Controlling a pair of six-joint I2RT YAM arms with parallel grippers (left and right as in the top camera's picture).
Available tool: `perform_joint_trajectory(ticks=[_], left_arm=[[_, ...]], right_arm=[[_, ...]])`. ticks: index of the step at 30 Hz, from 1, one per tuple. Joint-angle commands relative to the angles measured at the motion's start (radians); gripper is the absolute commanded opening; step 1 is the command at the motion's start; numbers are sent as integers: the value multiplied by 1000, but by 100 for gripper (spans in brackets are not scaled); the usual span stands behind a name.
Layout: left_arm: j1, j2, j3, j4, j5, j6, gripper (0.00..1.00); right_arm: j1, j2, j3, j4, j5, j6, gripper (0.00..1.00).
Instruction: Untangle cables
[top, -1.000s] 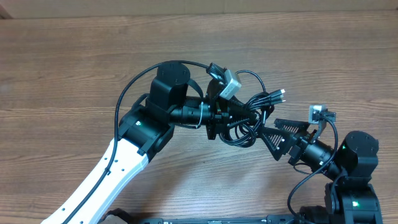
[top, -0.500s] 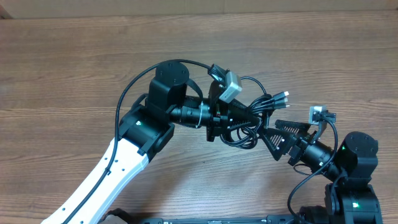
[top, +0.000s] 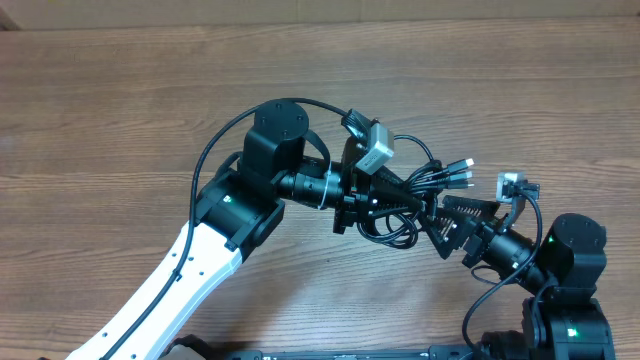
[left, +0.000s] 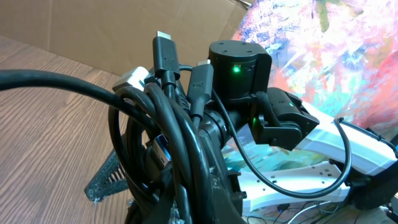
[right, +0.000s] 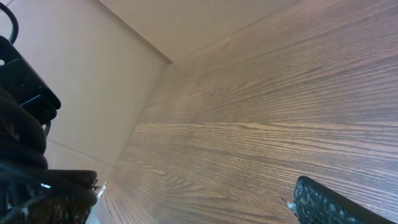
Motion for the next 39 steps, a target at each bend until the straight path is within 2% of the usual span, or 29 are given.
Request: perform_joint_trajectory(ticks=[1, 9, 20, 24, 27, 32, 35, 39], left_arm=[[-14, -26, 24, 23, 166, 0, 4], [69, -27, 24, 42, 163, -61, 4], [129, -27, 24, 53, 141, -105, 4], [133, -27, 24, 48, 98, -105, 4], [133, -27, 24, 48, 85, -105, 4], [134, -27, 24, 48, 40, -108, 4], [133, -27, 24, 49, 33, -108, 4], [132, -27, 24, 45, 34, -108, 4]], right_arm=[[-8, 13, -3, -26, 165, 0, 100], [-8, 13, -3, -89, 299, 1, 100], [-8, 13, -3, -91, 294, 1, 100], [-8, 13, -3, -70, 213, -21, 100], [-8, 13, -3, -31, 40, -156, 100], [-8, 13, -3, -37, -126, -306, 100], [-8, 13, -3, -16, -157, -312, 100], [-8, 13, -3, 31, -158, -227, 100]])
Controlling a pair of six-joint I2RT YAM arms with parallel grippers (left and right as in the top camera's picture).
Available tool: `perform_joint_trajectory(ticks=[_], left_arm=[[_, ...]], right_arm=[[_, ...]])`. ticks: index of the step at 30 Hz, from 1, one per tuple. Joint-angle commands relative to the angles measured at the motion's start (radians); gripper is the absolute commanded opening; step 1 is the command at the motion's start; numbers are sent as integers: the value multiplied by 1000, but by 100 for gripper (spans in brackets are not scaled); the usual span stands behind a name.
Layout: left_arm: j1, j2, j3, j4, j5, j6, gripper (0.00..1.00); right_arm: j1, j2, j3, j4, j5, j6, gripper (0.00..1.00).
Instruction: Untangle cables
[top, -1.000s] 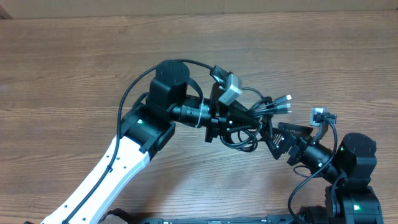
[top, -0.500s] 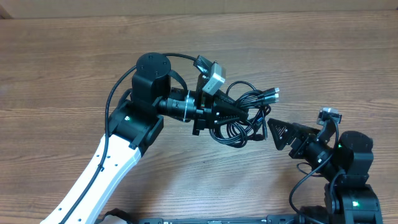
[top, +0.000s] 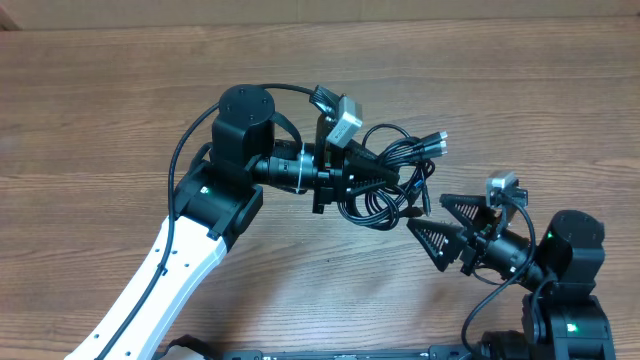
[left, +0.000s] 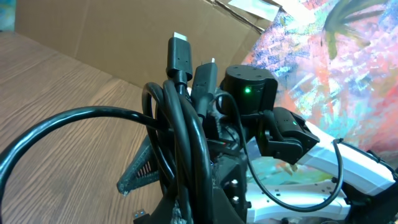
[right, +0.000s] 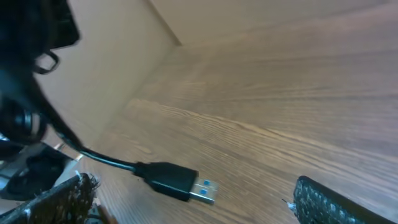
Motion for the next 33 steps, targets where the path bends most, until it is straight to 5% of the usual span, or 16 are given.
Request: perform_joint_trajectory(ticks=[1, 19, 26, 33], left_arm=[[5, -22, 24, 1, -6, -10, 4], [-78, -21, 24, 5, 24, -39, 4], [-84, -21, 24, 24, 125, -39, 4], [-79, -21, 24, 25, 122, -39, 4]], right_arm=[[-1, -6, -3, 36, -50, 54, 100], [-1, -6, -3, 95, -21, 189, 100], [-1, -6, -3, -84, 393, 371, 100], [-1, -6, -3, -125, 470, 390, 100]])
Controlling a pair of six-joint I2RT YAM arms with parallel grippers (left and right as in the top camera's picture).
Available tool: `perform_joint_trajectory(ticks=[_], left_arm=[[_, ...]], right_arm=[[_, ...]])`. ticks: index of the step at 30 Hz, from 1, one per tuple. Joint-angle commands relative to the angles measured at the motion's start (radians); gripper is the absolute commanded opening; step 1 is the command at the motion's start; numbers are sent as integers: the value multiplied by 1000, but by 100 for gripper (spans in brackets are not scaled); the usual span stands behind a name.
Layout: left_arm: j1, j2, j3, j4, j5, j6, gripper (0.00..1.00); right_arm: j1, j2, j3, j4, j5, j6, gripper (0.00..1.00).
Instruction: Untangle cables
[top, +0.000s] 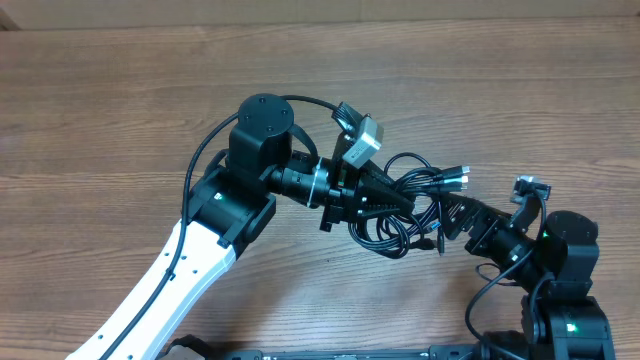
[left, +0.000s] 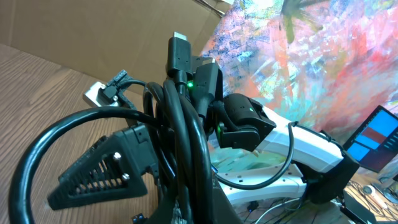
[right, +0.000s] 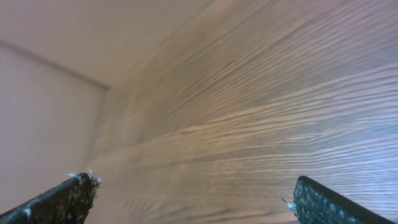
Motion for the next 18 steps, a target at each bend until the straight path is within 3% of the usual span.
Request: perform_joint_trajectory(ticks=[1, 4, 7, 11, 18], left_arm=[[1, -22, 24, 6, 27, -6, 4], [7, -21, 24, 6, -3, -6, 4], [25, -21, 24, 5, -50, -32, 4], [56, -21, 24, 6, -69, -71, 4], [74, -21, 24, 28, -72, -97, 4]], right_arm=[[-1, -5, 0, -1, 79, 32, 100], [-1, -5, 0, 18, 26, -32, 100], [-1, -5, 0, 41, -155, -267, 100], [-1, -5, 0, 37, -338, -441, 100], [-1, -5, 0, 124, -566, -479, 100]])
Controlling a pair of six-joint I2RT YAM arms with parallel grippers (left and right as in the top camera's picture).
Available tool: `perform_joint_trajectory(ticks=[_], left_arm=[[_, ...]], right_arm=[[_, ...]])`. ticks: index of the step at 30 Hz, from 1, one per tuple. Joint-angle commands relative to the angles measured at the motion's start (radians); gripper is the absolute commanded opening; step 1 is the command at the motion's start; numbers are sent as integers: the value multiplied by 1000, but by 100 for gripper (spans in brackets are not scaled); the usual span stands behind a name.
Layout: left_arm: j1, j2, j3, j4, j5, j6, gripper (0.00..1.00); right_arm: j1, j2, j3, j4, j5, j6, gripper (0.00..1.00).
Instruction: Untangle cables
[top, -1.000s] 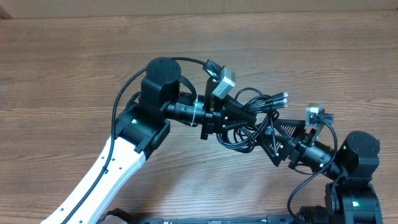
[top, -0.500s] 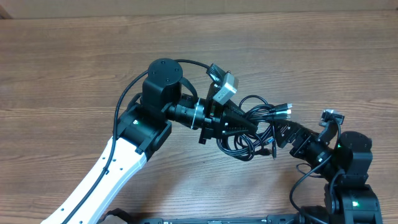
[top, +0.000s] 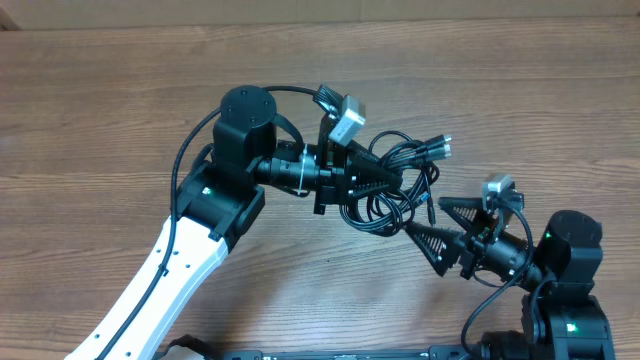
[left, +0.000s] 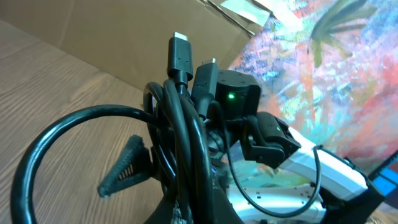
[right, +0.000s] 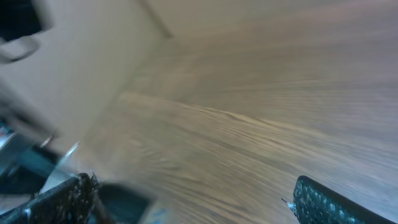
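A tangled bundle of black cables (top: 385, 195) hangs above the wooden table (top: 120, 110), its plugs (top: 437, 148) sticking out to the right. My left gripper (top: 392, 182) is shut on the bundle; in the left wrist view the cables (left: 180, 137) rise out of the jaws, plugs (left: 179, 55) on top. My right gripper (top: 428, 216) stands open just right of and below the bundle, apart from it. Its fingers (right: 62, 199) frame bare wood and a blurred dark plug (right: 124, 202) at the lower left.
A grey camera block (top: 345, 120) sits on the left wrist above the bundle. The right arm's base (top: 570, 260) stands at the lower right. A cardboard wall runs along the table's far edge (top: 320, 12).
The left gripper and the bundle now sit further left and a little higher. The right gripper, which was pointing up close under the cables, is now lower and apart from them, still open.
The open right gripper was first up against the bundle held in the left gripper. Then the bundle was further left and the two were apart. Then they were close again. Now they stand apart once more, and the left gripper has kept its hold throughout.
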Motion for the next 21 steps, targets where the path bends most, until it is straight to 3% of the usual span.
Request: perform_joint_trajectory(ticks=[1, 8, 21], left_arm=[[6, -21, 24, 19, -5, -29, 4], [2, -21, 24, 32, 15, -78, 4], [-79, -21, 24, 44, -70, -77, 4]], right_arm=[[-1, -5, 0, 69, -176, -19, 100], [-1, -5, 0, 199, 5, 400, 100], [-1, -5, 0, 226, -6, 462, 100]])
